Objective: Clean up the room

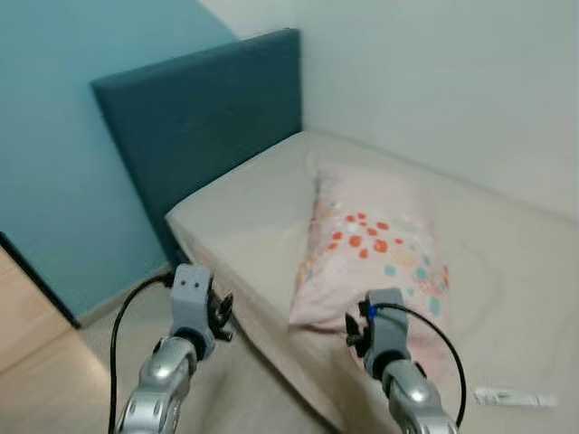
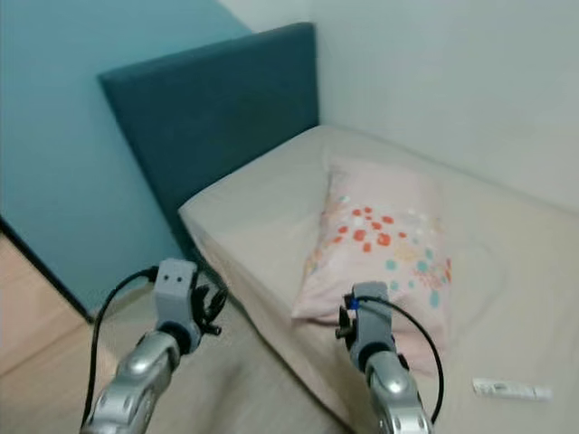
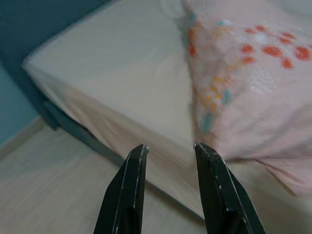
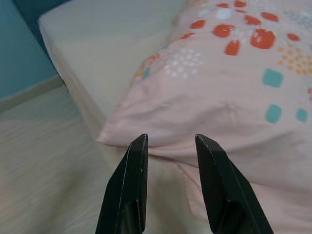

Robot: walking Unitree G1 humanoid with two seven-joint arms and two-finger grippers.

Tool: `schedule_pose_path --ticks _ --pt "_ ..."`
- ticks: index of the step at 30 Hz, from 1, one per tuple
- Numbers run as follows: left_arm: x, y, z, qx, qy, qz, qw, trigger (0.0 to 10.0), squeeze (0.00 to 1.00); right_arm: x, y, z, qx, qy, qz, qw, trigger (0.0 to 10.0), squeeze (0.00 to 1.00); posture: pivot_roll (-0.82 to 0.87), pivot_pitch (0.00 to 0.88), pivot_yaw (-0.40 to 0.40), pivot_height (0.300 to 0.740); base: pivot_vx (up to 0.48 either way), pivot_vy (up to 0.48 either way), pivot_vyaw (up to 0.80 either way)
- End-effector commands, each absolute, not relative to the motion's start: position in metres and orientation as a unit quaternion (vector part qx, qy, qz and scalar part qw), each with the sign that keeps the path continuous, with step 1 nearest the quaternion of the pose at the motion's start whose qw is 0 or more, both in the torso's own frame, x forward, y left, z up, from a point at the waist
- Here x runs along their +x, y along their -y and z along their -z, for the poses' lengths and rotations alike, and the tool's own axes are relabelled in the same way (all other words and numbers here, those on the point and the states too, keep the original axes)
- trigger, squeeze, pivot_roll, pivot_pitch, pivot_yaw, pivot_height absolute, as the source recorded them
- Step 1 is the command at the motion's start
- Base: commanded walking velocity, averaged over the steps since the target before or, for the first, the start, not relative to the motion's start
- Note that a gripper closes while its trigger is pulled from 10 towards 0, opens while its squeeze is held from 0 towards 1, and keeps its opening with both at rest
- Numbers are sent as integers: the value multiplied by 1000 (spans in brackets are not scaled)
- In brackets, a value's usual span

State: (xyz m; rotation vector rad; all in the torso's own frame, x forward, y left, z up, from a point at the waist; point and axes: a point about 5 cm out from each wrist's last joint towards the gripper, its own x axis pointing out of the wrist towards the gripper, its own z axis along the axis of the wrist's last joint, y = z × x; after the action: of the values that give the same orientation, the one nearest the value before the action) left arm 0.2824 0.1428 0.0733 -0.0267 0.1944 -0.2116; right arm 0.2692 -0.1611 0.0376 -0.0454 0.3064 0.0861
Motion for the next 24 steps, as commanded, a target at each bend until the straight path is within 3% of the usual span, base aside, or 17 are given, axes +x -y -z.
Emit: schedule_pose_path --ticks 1,5,24 --pt "283 -146 -74 -9 -99 103 990 10000 0 267 159 -34 -13 -160 -38 986 10000 0 43 20 26 740 0 0 0" --pt "285 -143 -77 -1 -94 114 989 10000 0 266 163 -32 -13 -166 -28 986 10000 0 39 21 29 740 0 0 0" --pt "284 -140 -77 -12 -99 115 988 10000 0 263 163 -28 -20 -180 -28 983 10000 0 36 28 30 740 0 -407 0"
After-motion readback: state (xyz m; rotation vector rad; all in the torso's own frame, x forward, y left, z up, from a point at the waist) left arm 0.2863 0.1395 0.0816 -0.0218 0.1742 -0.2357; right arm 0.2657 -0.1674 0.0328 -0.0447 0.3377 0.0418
